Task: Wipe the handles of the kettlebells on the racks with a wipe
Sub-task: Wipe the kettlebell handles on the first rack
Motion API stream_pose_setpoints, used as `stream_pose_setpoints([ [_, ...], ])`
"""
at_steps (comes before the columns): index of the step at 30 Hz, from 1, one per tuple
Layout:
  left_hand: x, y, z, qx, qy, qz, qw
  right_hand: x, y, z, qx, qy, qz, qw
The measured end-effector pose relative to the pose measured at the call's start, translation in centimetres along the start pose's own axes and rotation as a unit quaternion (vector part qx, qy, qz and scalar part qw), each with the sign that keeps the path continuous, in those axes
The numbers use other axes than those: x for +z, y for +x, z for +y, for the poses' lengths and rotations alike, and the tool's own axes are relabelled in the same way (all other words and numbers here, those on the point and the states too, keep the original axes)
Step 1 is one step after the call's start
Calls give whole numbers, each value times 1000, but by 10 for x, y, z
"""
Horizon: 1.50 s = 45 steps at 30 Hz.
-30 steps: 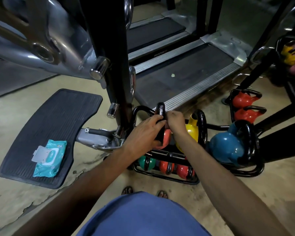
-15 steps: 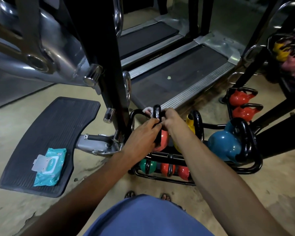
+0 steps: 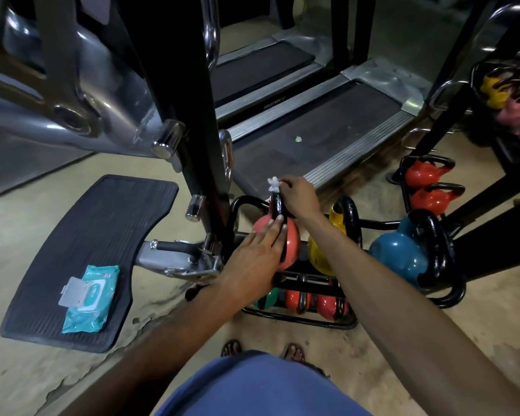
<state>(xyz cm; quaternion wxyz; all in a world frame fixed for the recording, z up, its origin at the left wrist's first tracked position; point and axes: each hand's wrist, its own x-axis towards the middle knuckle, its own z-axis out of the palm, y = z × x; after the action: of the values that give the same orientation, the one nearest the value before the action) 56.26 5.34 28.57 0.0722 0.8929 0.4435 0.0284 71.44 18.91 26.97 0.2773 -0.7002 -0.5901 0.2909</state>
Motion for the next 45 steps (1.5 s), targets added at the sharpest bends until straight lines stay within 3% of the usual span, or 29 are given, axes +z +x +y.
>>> stream_pose_setpoints([
  [4, 3, 1, -3, -4, -26, -10, 1000, -14, -1, -12, -57, -41, -80, 994],
  [7, 0, -4, -7, -9, -69, 5, 998, -23, -27, -8, -190, -72, -117, 972],
  [9, -2, -14, -7, -10, -82, 0, 997, -27, -39, 4, -299, -139, -142, 933],
  [11, -3, -25, -5, -6, -96, -25, 995, -32, -41, 12, -332, -172, -126, 919],
  [14, -1, -33, -7, -3, -112, -15, 994, -28, -58, 20, -325, -160, -46, 931],
  [19, -20, -28, -29, -50, -180, 112, 976, -21, -97, 40, -421, -235, -59, 874],
  [22, -25, -10, -39, -73, -203, 126, 968, -19, -89, 42, -351, -164, -18, 922],
  [26, -25, 26, -51, -59, -183, 19, 981, 4, -121, 36, -243, -57, 60, 967],
  [28, -27, 46, -58, -35, -113, -53, 991, 16, -141, 27, -141, 50, 114, 982],
  [30, -32, 60, -59, -18, -57, -89, 994, 21, -134, 10, -10, 148, 113, 982],
  [32, -37, 69, -57, -5, -31, -104, 994, 12, -101, -9, 162, 300, 94, 935],
  [33, -40, 72, -56, -2, -25, -105, 994, 4, -84, -20, 243, 407, 65, 878],
  [35, -45, 75, -55, 2, -16, -108, 994, -11, -61, -39, 347, 595, -10, 725],
  [36, -46, 75, -56, 3, -11, -113, 994, -14, -53, -43, 364, 642, -33, 674],
  [37, -44, 75, -57, 3, -5, -119, 993, -14, -51, -46, 360, 655, -43, 663],
  [38, -42, 75, -59, 3, -1, -125, 992, -12, -54, -45, 347, 642, -47, 682],
  [39, -40, 75, -61, 4, 2, -132, 991, -8, -62, -39, 331, 603, -36, 725],
  [42, -35, 74, -68, 9, 5, -144, 990, 5, -117, -6, 195, 344, 27, 918],
  [43, -35, 74, -69, 13, 4, -142, 990, 10, -139, 4, 126, 269, 48, 954],
  [45, -36, 77, -69, 9, -7, -126, 992, 18, -163, 16, 24, 177, 107, 978],
])
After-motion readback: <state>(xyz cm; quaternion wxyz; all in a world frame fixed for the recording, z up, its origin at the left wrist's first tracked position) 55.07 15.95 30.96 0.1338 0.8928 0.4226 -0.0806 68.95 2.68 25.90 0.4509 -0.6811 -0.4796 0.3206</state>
